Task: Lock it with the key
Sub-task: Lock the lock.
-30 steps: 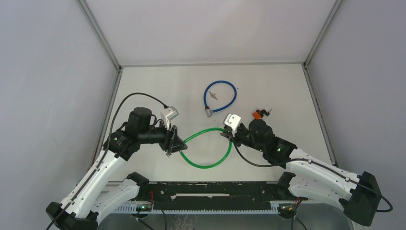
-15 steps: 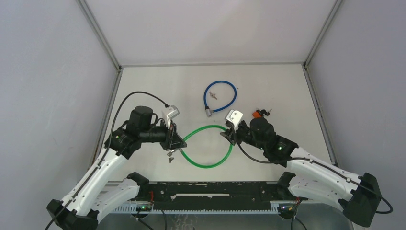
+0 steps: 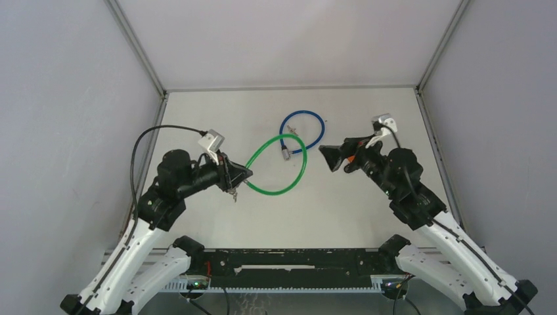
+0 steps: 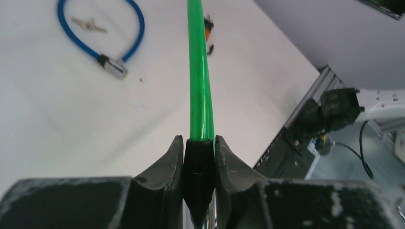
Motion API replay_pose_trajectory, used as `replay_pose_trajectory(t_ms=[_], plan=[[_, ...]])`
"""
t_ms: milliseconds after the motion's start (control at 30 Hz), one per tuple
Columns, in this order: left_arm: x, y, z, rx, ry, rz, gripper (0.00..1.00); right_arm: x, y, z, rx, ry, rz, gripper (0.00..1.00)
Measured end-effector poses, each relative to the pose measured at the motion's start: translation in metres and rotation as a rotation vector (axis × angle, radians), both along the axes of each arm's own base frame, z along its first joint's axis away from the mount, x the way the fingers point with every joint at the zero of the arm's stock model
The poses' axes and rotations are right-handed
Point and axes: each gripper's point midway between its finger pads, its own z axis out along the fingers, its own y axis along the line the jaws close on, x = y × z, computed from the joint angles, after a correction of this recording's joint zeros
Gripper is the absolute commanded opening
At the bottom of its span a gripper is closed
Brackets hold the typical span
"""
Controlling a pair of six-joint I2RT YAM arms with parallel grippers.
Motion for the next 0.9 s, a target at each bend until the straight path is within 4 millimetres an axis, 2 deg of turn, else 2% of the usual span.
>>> replay_pose_trajectory(t_ms=[100,167,267,400,467,633,733,900], plan=[[0.007,0.004,0.019,-0.088,-0.115,0.060,0.00,0.006,-0.013,-0.007,0.139,0.140,-0.070,0.99],[0.011,0.007,0.027,-0.160,-0.193,0.107,0.00,0.005,-0.012,-0.023,0.260,0.261,-0.087,0.97],[0.018,0.014,0.030,-0.258,-0.284,0.174,0.00,-0.004,0.004,-0.059,0.433,0.441,-0.061,0.89],[0.027,0.019,0.041,-0.398,-0.385,0.240,0.00,-0.016,0.025,-0.112,0.608,0.708,-0.076,0.89],[0.031,0.020,0.047,-0.444,-0.407,0.251,0.00,-0.017,0.038,-0.122,0.655,0.805,-0.078,0.90],[0.033,0.018,0.070,-0.545,-0.465,0.244,0.00,-0.010,0.074,-0.108,0.771,0.907,-0.024,0.81],[0.032,0.018,0.079,-0.574,-0.496,0.238,0.00,-0.006,0.096,-0.089,0.827,0.928,0.027,0.81],[0.030,0.020,0.091,-0.603,-0.537,0.237,0.00,-0.009,0.119,-0.052,0.890,0.918,0.102,0.82]])
